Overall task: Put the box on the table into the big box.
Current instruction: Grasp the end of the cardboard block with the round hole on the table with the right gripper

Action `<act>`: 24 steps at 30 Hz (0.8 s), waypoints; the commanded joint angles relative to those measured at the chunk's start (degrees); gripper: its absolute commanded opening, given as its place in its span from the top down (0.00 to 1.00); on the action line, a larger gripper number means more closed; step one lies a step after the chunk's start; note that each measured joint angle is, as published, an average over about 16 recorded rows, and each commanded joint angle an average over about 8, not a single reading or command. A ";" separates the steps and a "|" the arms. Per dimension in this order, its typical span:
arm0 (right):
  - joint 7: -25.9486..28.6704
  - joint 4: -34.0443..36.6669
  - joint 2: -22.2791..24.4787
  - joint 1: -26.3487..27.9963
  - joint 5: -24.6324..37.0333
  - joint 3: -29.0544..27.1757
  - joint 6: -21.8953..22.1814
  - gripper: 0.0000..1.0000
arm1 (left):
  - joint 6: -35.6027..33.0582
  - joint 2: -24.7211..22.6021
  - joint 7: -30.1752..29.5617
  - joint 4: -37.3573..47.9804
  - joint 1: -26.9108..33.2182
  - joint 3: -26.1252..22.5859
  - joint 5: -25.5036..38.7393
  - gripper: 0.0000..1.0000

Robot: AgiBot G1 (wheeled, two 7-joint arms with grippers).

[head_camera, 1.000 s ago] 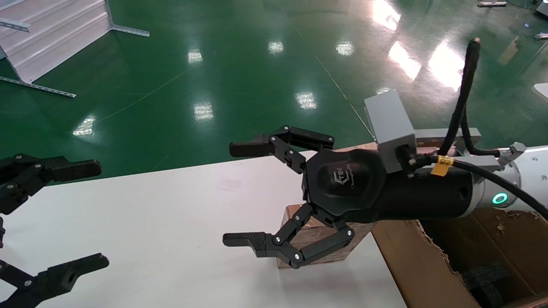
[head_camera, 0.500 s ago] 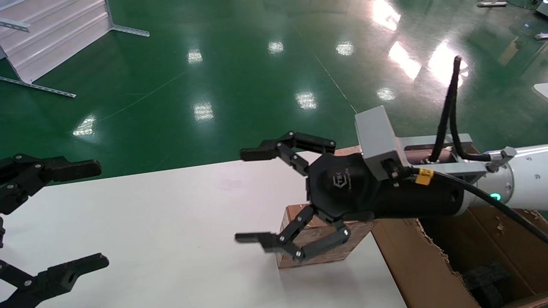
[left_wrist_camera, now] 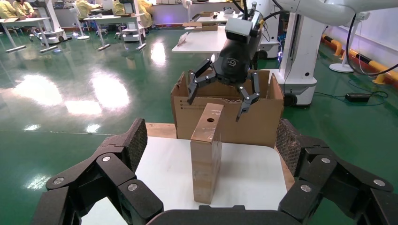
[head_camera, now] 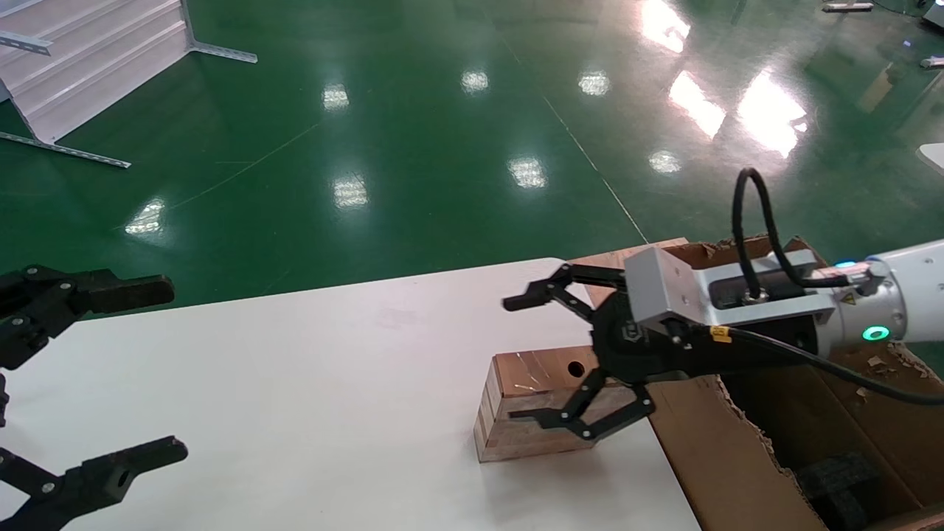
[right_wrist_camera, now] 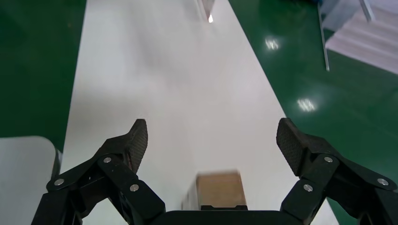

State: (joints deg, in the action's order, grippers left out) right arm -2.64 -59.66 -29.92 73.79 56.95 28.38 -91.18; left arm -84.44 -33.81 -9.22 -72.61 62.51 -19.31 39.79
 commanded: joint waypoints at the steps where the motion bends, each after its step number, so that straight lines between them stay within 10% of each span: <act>1: -1.43 1.39 0.91 1.08 0.20 2.05 -0.05 0.00 | 0.00 0.00 0.00 0.00 0.00 0.00 0.00 0.00; 24: -11.62 20.76 -2.03 12.61 6.64 16.27 0.44 0.00 | 0.01 0.01 0.01 0.00 0.01 -0.03 -0.02 0.00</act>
State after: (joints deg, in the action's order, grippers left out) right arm -14.06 -39.26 -31.92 86.11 63.08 44.54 -90.75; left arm -84.43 -33.80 -9.20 -72.61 62.52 -19.33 39.78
